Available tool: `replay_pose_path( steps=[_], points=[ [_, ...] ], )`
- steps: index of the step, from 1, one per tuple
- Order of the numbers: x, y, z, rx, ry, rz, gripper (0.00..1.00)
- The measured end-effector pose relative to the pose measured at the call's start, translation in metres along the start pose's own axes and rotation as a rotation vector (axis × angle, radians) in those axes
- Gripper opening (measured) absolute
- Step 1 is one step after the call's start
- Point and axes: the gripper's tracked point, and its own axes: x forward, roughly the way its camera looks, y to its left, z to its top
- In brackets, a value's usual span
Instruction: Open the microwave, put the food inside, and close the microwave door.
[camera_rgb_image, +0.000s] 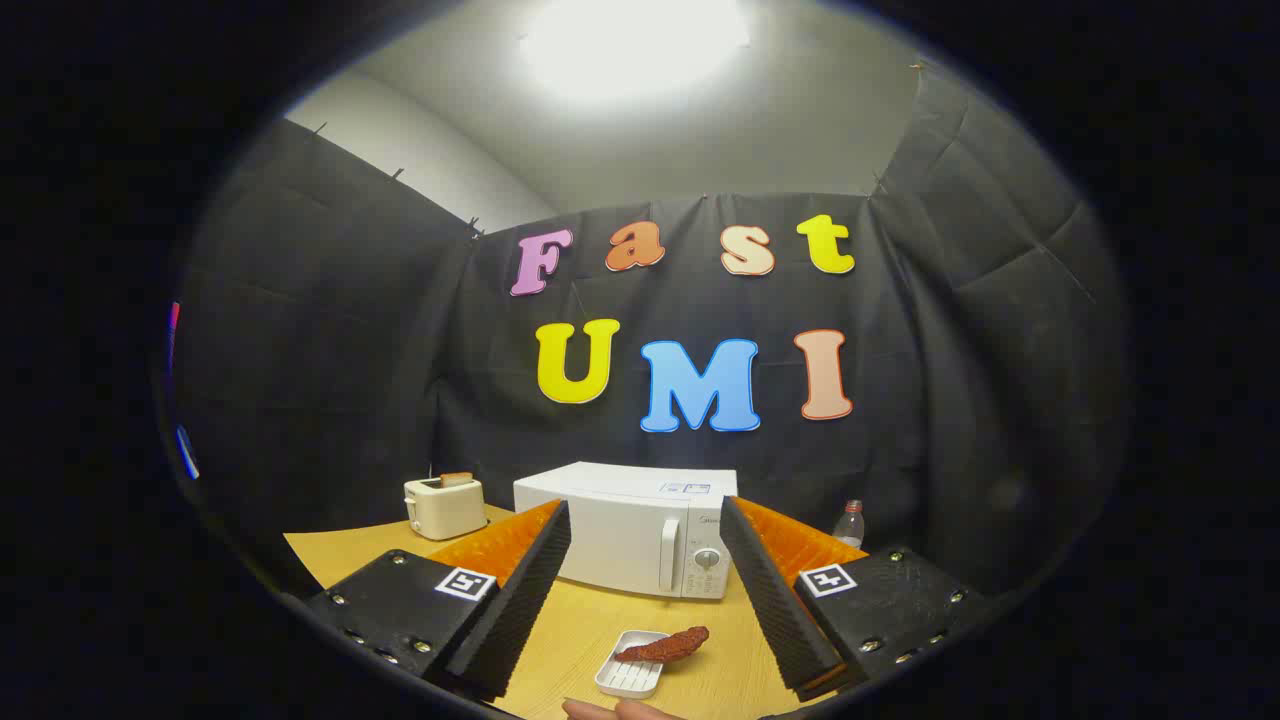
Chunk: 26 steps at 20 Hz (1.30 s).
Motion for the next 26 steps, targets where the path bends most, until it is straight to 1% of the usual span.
replay_pose_path(
  steps=[16,26],
  points=[
    [-0.001,0.005,0.001,0.001,0.002,0.008,0.95],
    [0.006,0.011,-0.008,-0.004,0.018,0.013,0.95]
  ],
)
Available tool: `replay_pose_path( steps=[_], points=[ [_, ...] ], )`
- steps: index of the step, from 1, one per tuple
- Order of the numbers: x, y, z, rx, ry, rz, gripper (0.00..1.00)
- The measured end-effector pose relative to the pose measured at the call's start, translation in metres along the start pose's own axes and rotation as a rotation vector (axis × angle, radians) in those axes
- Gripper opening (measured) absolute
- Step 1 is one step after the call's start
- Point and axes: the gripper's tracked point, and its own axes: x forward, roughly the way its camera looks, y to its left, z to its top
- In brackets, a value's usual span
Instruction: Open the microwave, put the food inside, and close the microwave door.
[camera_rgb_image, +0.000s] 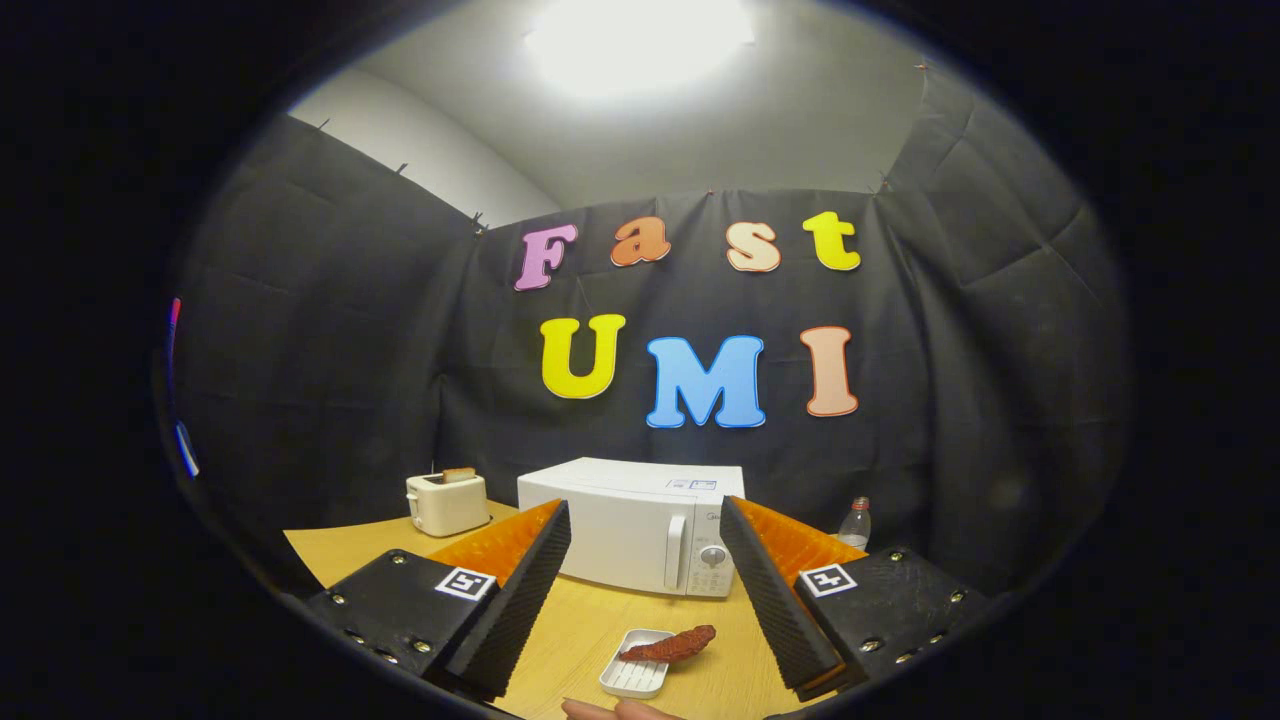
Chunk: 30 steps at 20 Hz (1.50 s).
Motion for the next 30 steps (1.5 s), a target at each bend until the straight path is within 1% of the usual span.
replay_pose_path(
  steps=[5,7,11,14,21,25,30],
  points=[
    [0.01,0.008,0.005,0.054,-0.047,0.022,0.95],
    [0.021,0.007,-0.004,0.067,-0.045,0.021,0.95],
    [0.056,-0.002,-0.038,0.055,0.001,-0.024,0.95],
    [0.086,0.002,-0.069,0.064,0.041,-0.02,0.95],
    [0.15,-0.01,-0.114,0.071,0.108,-0.068,0.95],
    [0.178,-0.021,-0.136,0.09,0.117,-0.1,0.95],
    [0.232,-0.031,-0.174,0.127,0.152,-0.14,0.95]
  ],
)
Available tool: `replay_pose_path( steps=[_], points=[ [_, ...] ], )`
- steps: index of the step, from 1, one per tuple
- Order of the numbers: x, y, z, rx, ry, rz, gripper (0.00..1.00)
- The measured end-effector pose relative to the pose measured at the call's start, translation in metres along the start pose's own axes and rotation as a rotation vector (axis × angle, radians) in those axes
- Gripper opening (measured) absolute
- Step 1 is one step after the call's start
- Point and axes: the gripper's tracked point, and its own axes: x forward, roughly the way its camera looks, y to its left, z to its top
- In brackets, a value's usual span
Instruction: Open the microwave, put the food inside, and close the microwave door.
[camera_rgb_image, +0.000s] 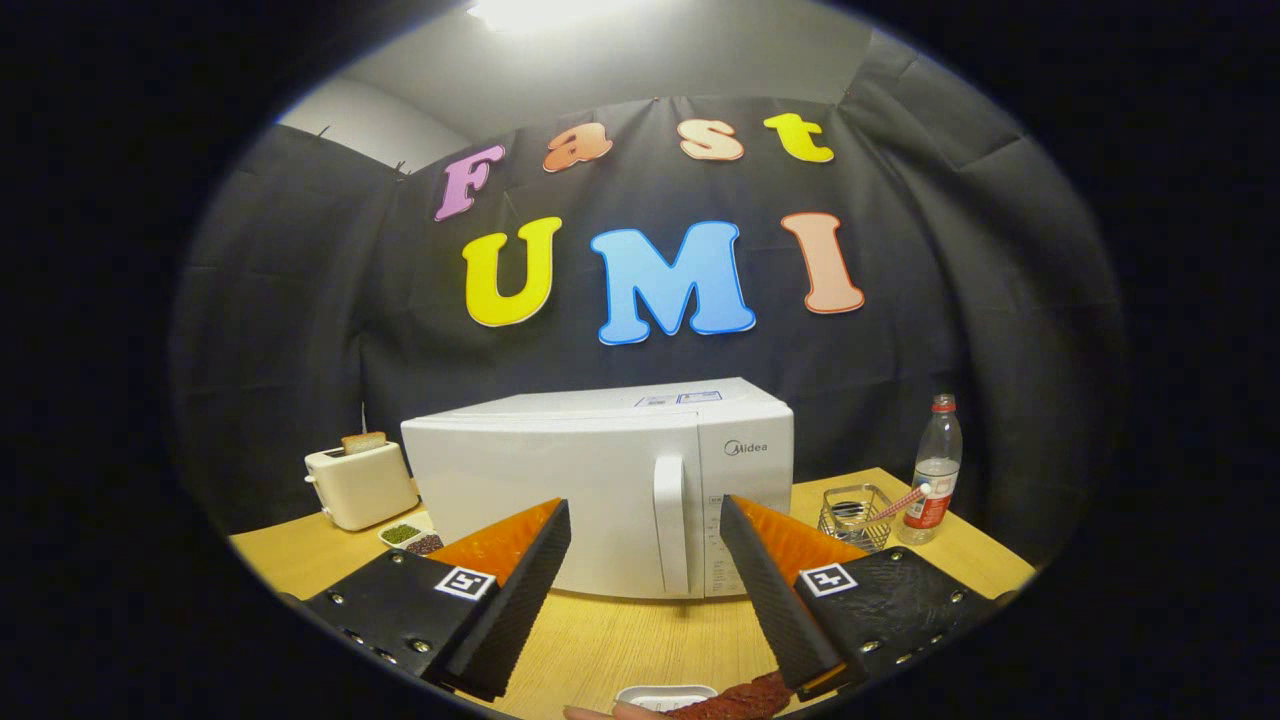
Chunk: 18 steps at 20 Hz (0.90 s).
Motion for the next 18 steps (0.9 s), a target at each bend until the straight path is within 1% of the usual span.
replay_pose_path(
  steps=[2,5,6,8,9,10,11,12,13,14,15,16,18],
  points=[
    [0.02,-0.005,-0.01,-0.008,0.004,-0.025,0.95],
    [0.05,-0.02,-0.024,-0.026,0.008,-0.099,0.95],
    [0.057,-0.022,-0.029,-0.019,0.012,-0.109,0.95],
    [0.073,-0.02,-0.036,0.014,0.014,-0.106,0.95],
    [0.081,-0.023,-0.038,0.017,0.012,-0.125,0.94],
    [0.084,-0.023,-0.044,0.011,0.02,-0.109,0.91],
    [0.084,-0.019,-0.038,0.002,-0.008,-0.12,0.91],
    [0.086,-0.018,-0.039,-0.05,-0.027,-0.111,0.9],
    [0.086,-0.024,-0.042,-0.109,-0.033,-0.157,0.73],
    [0.082,-0.018,-0.037,-0.139,-0.052,-0.142,0.56],
    [0.089,-0.019,-0.038,-0.163,-0.05,-0.161,0.39],
    [0.086,-0.02,-0.037,-0.164,-0.048,-0.163,0.31],
    [0.086,-0.018,-0.038,-0.118,-0.035,-0.153,0.32]
  ],
)
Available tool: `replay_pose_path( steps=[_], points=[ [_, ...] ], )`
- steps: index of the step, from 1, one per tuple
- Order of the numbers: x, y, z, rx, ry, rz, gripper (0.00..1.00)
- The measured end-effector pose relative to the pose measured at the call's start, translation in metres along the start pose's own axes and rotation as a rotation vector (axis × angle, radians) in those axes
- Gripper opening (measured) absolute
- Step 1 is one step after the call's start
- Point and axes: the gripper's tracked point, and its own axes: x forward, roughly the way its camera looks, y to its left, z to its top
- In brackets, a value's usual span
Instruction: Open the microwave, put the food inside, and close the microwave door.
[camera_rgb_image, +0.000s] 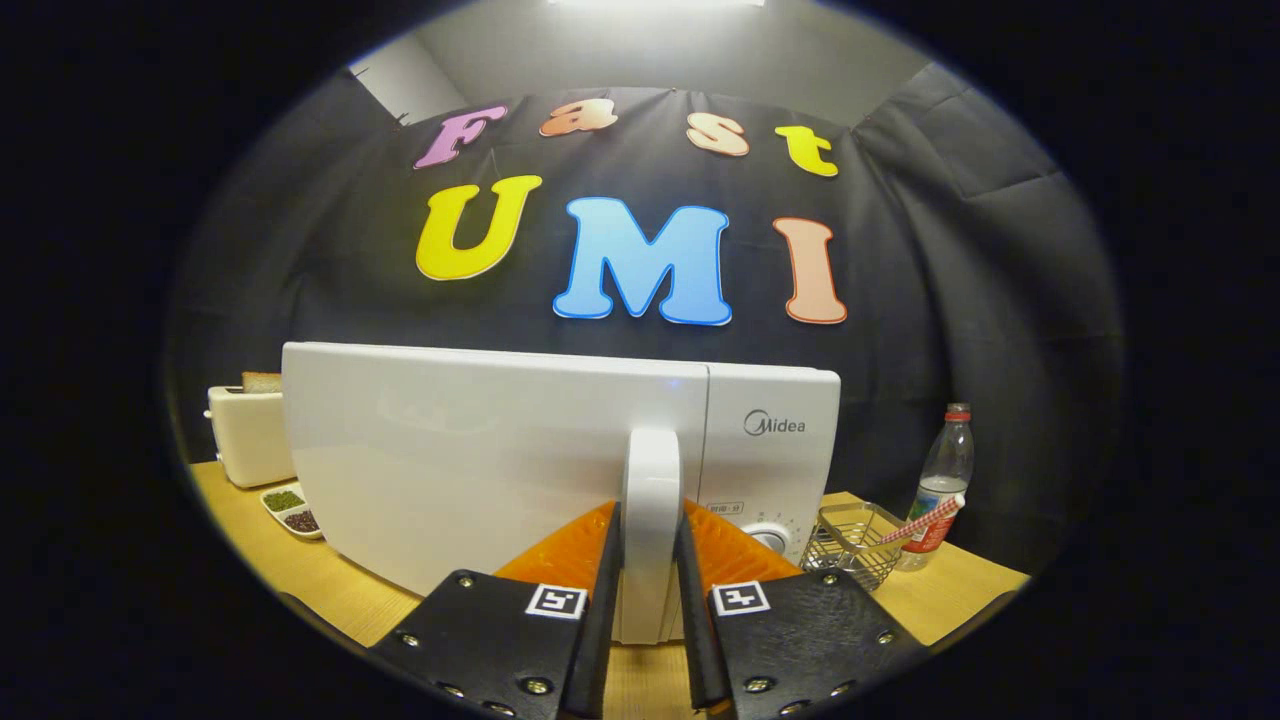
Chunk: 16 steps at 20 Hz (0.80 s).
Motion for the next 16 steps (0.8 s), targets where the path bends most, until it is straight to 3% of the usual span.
replay_pose_path(
  steps=[1,2,3,6,10,16],
  points=[
    [-0.003,0.0,-0.001,0.024,0.012,0.012,0.24],
    [0.0,0.0,-0.001,0.046,0.022,0.012,0.24],
    [-0.002,-0.001,-0.002,0.049,0.038,0.018,0.15],
    [-0.018,0.004,-0.002,0.111,0.061,0.044,0.15],
    [-0.073,0.019,-0.003,0.033,0.031,0.099,0.15],
    [-0.149,0.061,-0.003,0.035,0.023,0.231,0.15]
  ],
)
